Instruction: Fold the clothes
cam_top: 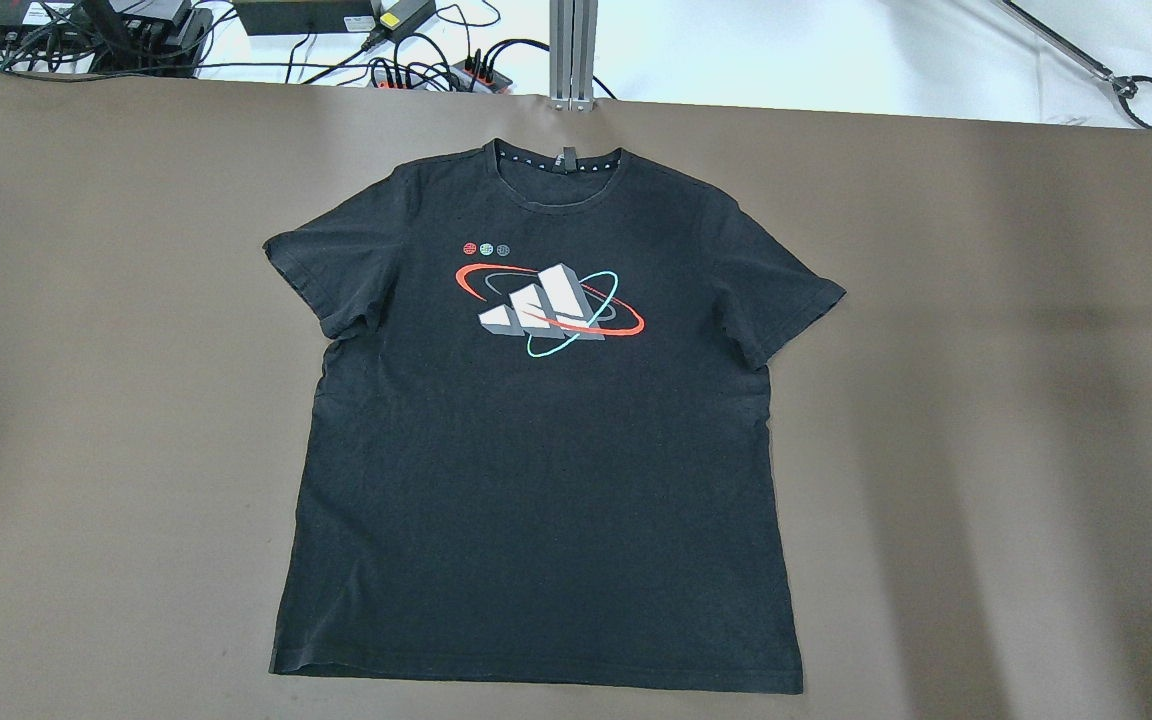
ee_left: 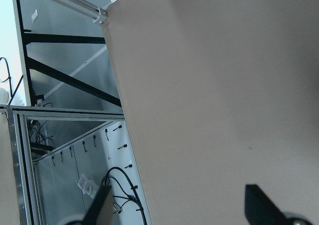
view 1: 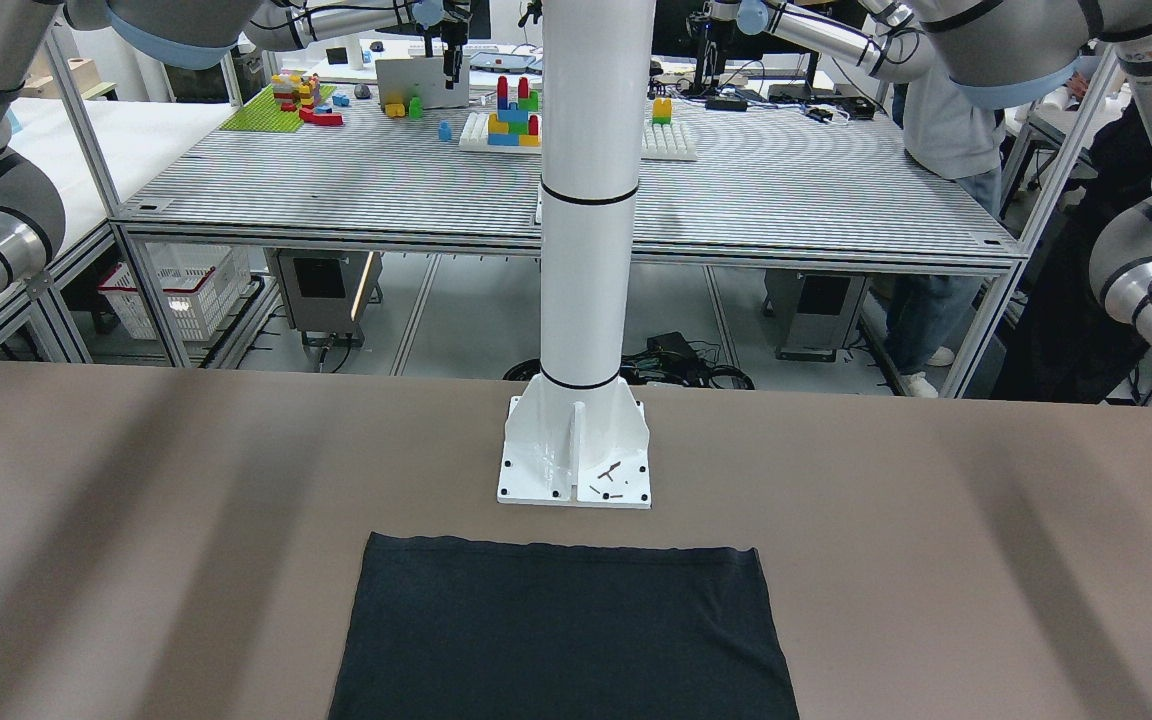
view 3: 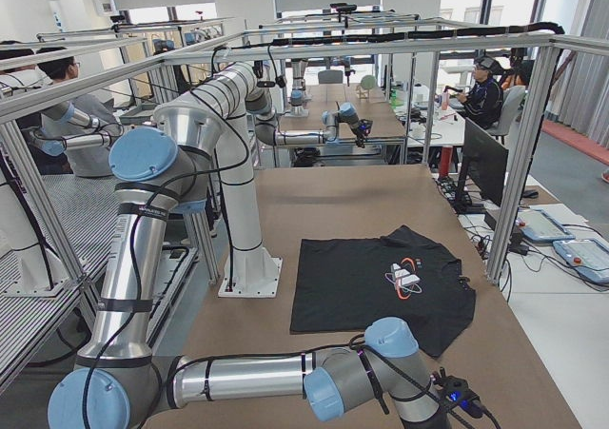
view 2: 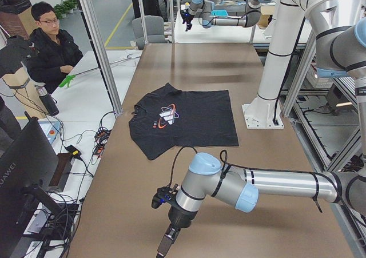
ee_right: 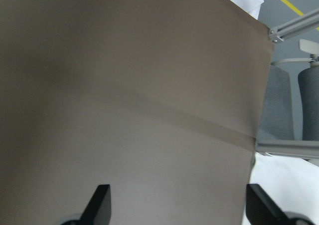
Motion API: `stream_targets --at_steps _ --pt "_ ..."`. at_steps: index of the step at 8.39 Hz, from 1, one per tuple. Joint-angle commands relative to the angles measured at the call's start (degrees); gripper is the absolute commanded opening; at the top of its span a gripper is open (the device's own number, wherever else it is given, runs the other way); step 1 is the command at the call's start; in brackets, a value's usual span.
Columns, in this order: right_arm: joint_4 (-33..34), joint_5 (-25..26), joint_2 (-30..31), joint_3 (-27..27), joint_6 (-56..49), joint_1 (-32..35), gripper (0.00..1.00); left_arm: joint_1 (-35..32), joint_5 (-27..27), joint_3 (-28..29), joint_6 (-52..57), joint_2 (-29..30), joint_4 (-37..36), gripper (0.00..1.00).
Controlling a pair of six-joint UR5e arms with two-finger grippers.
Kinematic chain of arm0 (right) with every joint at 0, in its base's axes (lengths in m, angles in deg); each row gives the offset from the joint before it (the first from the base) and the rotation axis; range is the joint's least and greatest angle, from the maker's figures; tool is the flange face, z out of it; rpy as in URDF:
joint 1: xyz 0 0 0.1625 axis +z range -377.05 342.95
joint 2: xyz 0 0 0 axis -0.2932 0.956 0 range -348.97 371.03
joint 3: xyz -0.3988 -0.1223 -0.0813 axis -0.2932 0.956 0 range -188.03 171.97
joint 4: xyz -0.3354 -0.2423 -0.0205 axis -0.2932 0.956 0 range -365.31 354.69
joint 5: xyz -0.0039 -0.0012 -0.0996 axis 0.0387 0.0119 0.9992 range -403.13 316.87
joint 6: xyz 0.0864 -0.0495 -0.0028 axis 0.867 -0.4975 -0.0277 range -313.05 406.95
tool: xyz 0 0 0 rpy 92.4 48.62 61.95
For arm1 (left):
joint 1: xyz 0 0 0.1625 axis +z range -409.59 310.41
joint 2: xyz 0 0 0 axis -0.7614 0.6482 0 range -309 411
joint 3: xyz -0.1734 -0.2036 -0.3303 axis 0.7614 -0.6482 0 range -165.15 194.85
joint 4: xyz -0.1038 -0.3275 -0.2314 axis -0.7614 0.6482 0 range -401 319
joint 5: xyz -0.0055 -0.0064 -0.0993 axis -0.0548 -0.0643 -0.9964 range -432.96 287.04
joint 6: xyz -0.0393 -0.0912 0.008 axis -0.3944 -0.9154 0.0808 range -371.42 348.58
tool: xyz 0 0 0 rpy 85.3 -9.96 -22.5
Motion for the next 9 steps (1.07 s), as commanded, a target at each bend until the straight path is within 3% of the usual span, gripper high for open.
stream_targets --at_steps 1,4,5,7,9 --pt "-0.98 -3.66 -5.83 -0.10 21.74 -10.21 0.95 0.00 -0.41 -0.06 0.01 0.04 -0.01 0.93" --pt "-1.24 -6.22 -14.88 2.35 47.38 -21.97 0.95 0.09 -3.84 0.12 -3.05 -0.14 0.16 0.94" --pt "-4.20 -5.70 -16.91 4.80 55.14 -26.81 0.94 0.17 -3.84 0.12 -3.42 0.21 0.25 0.94" --pt "-14.64 -5.26 -24.10 17.41 68.17 -30.97 0.87 0.18 -3.75 0.03 -4.74 0.39 0.25 0.94" --pt "-18.37 -2.38 -28.43 25.19 69.19 -34.05 0.85 0.18 -3.93 -0.23 -4.83 0.83 0.43 0.94"
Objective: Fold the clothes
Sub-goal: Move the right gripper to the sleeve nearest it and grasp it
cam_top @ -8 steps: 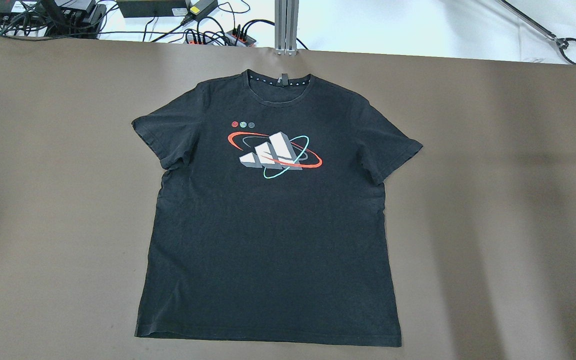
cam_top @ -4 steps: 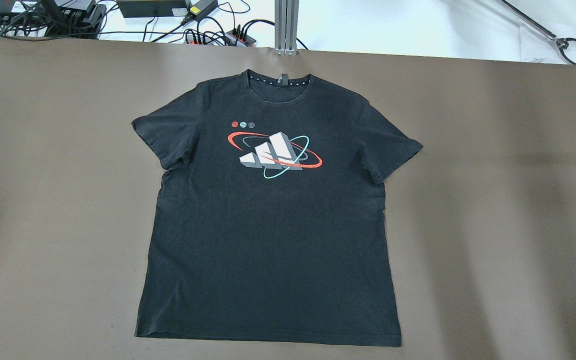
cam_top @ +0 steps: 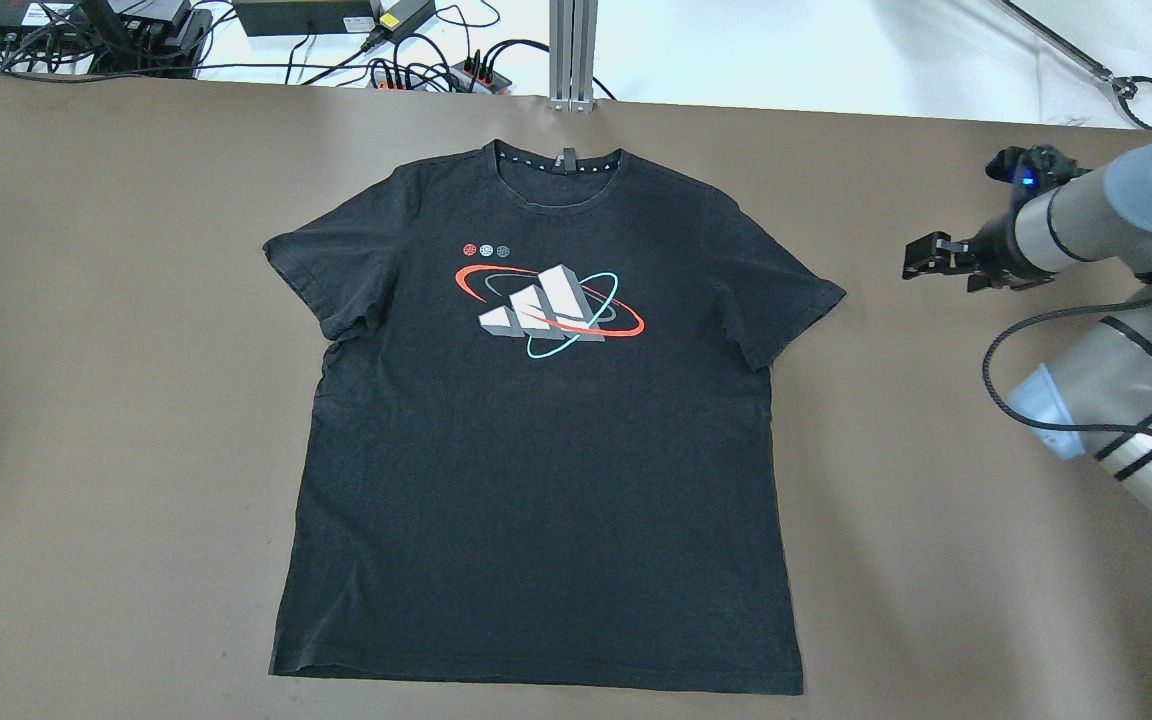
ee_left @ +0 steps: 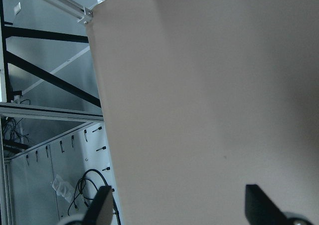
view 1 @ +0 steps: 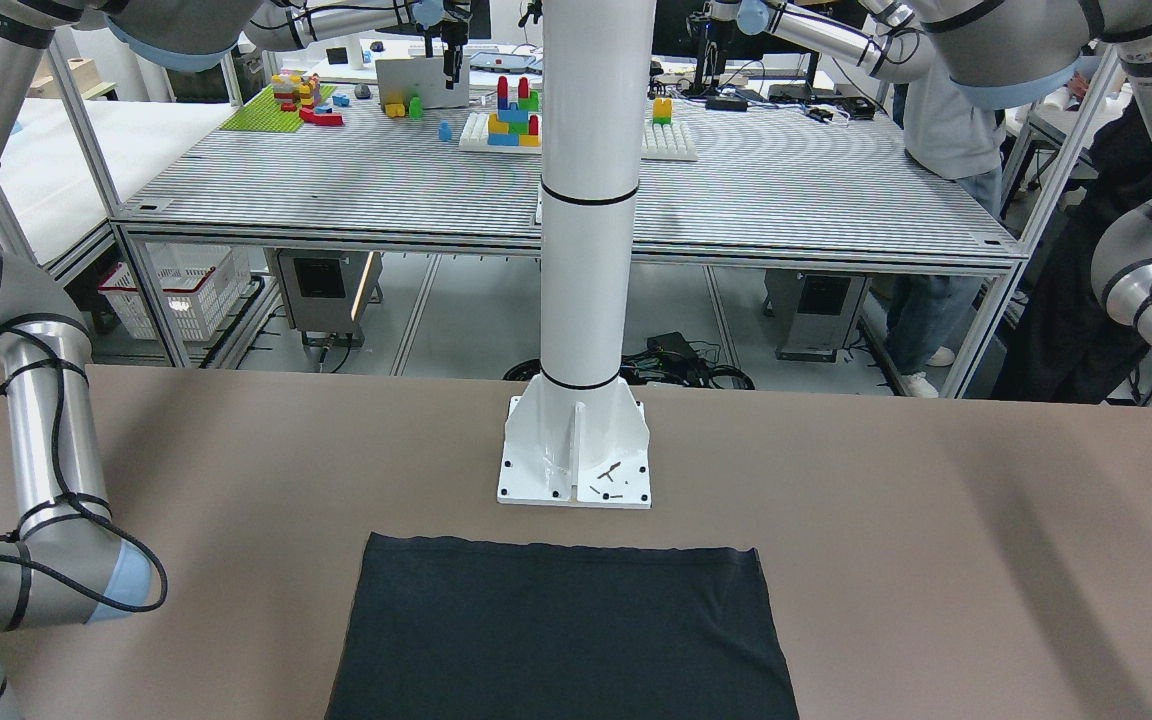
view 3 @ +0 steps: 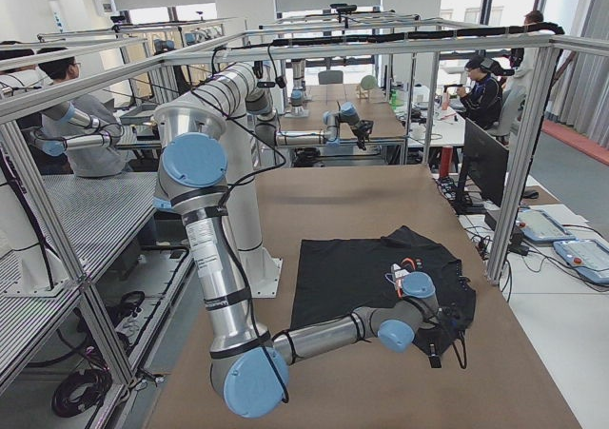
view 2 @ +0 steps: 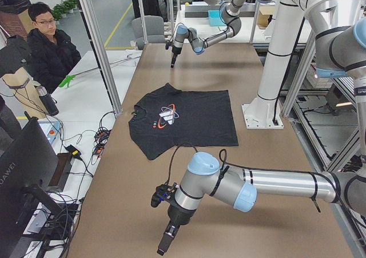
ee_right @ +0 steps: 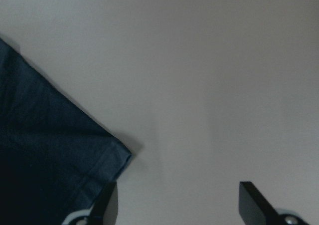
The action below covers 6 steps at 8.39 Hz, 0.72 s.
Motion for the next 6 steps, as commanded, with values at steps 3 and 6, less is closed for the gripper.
stream_targets --at_steps 3,6 --pt "-4.33 4.21 -5.07 9.02 3.33 -5.15 0.78 0.01 -0.05 -0.38 -0.28 0.28 0.13 0.94" --pt "-5.90 5.44 -6.39 11.83 3.33 -5.69 0.72 0.01 -0.14 -0.64 -0.28 0.19 0.13 0.94"
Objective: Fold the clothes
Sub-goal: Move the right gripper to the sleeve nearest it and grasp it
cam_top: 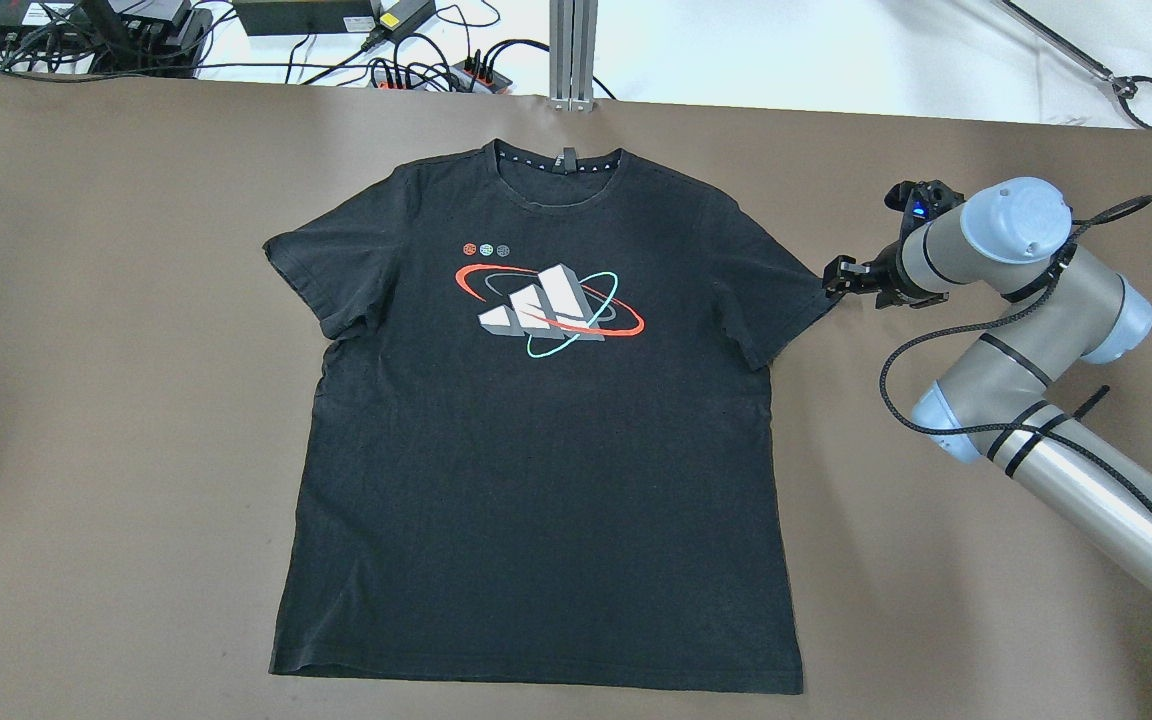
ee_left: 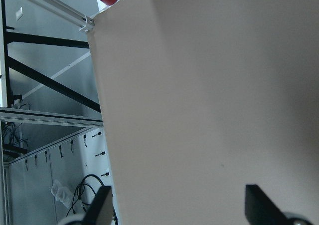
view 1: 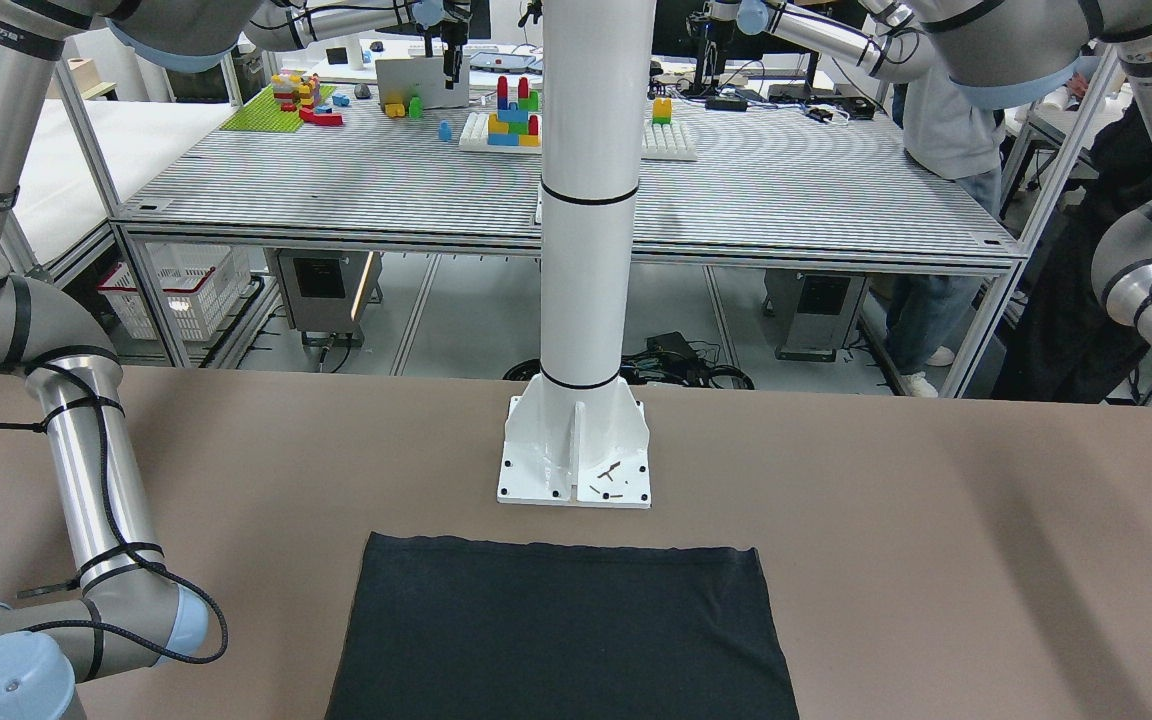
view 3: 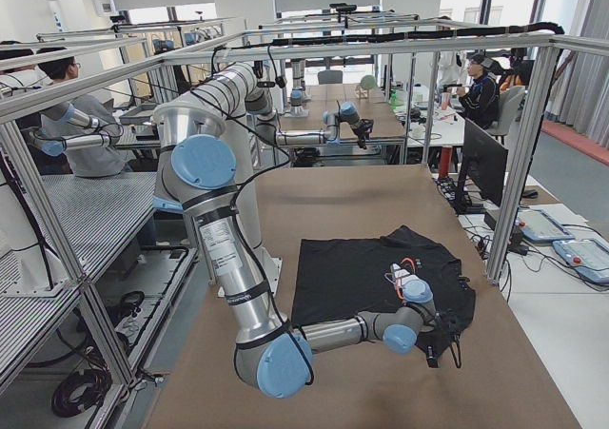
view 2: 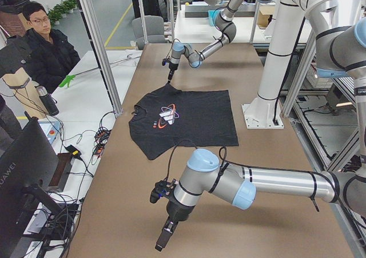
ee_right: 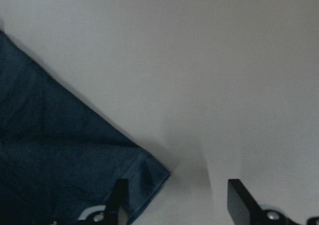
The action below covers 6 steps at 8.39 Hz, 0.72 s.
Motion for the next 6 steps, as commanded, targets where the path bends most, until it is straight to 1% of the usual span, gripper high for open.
stream_targets --at_steps 1,2,3,4,5,6 --pt "-1.23 1.02 -0.90 1.98 0.08 -0.45 0.63 -0.09 -0.09 -0.27 0.00 -0.06 0.01 0.94" --pt "-1.23 1.02 -1.60 2.59 0.08 -0.45 0.53 -0.09 -0.09 -0.27 0.00 -0.15 0.01 0.94" --pt "-1.23 1.02 -1.96 3.03 0.08 -0.45 0.40 -0.09 -0.09 -0.27 0.00 -0.15 0.01 0.94" --pt "-1.23 1.02 -2.13 3.21 0.08 -0.45 0.15 -0.09 -0.09 -0.27 0.00 -0.41 0.01 0.94" --pt "-1.23 1.02 -2.31 3.21 0.08 -0.45 0.00 -0.09 0.00 -0.19 0.00 -0.42 0.01 0.94" --pt "-1.40 0.93 -2.49 2.86 0.08 -0.45 0.00 0.00 0.00 -0.01 0.00 -0.42 0.01 0.94"
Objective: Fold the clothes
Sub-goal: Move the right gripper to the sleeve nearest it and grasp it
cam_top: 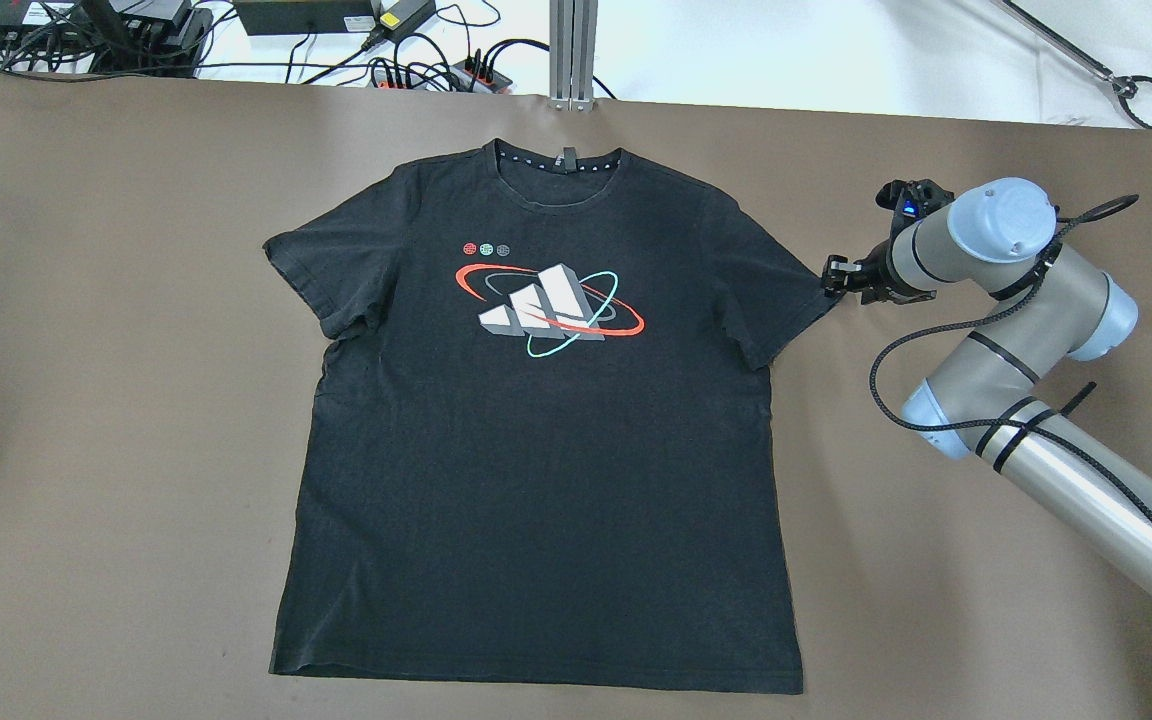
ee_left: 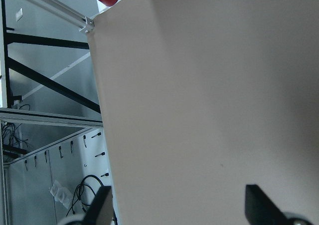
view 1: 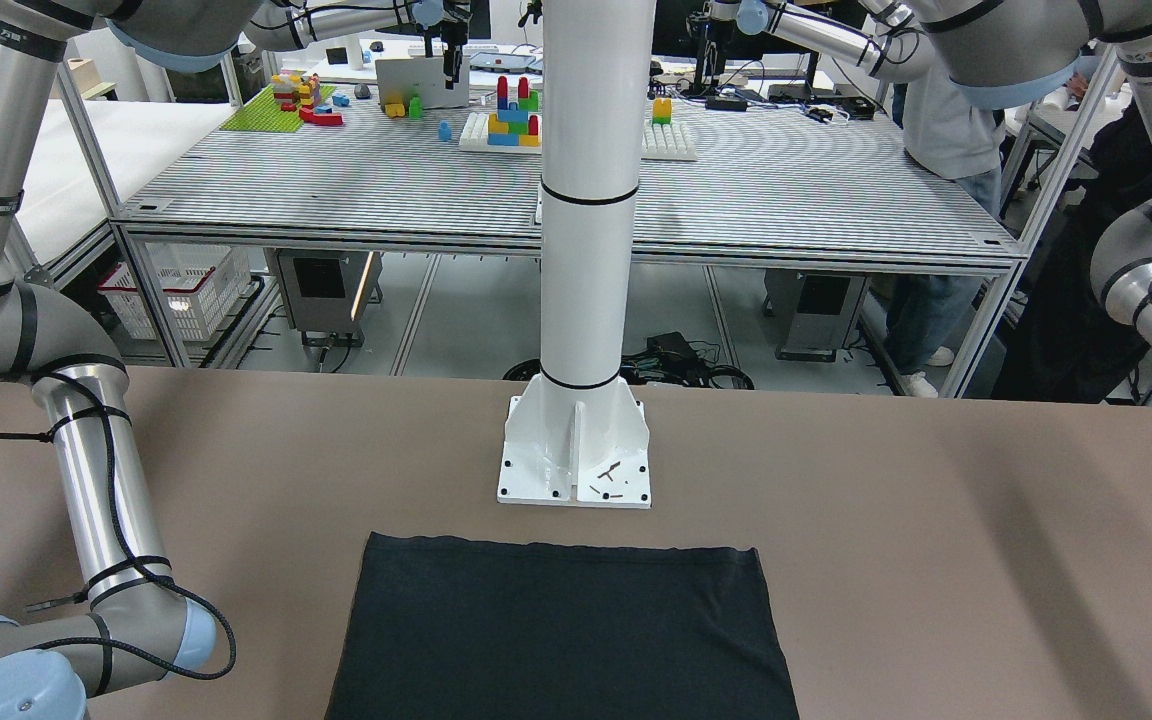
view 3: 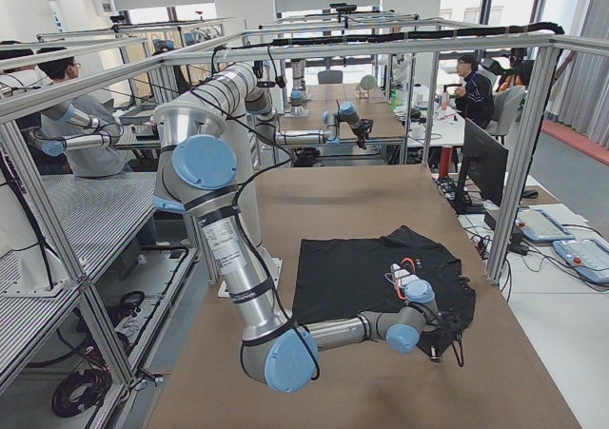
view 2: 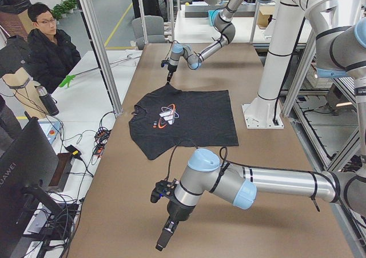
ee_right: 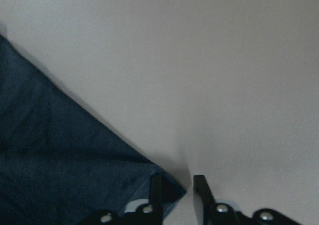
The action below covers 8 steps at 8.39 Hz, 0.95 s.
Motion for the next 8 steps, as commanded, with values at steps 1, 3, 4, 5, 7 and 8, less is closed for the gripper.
stream_targets --at_steps 1,3,4,5,7,8 --pt "-0.17 -0.08 -0.55 -0.47 0.00 -0.01 0.00 -0.01 -0.03 0.13 0.00 -0.07 0.00 0.94" --pt "0.36 0.01 -0.91 -5.36 3.14 -0.79 0.00 -0.01 -0.03 0.13 -0.09 -0.16 0.00 0.94" --pt "0.53 0.36 -2.65 -6.18 7.86 -2.02 0.00 -0.01 -0.03 0.13 -0.09 -0.16 0.00 0.94" --pt "0.97 0.97 -5.71 -5.84 9.30 -4.03 0.00 0.08 0.05 0.13 -0.09 -0.16 0.00 0.94" --pt "5.09 2.99 -9.07 -5.75 9.58 -5.18 0.00 0.08 0.05 0.04 -0.18 -0.16 0.00 0.94" --pt "6.15 3.00 -10.82 -5.14 9.58 -5.37 0.00 0.08 -0.03 -0.05 -0.18 -0.16 0.00 0.94"
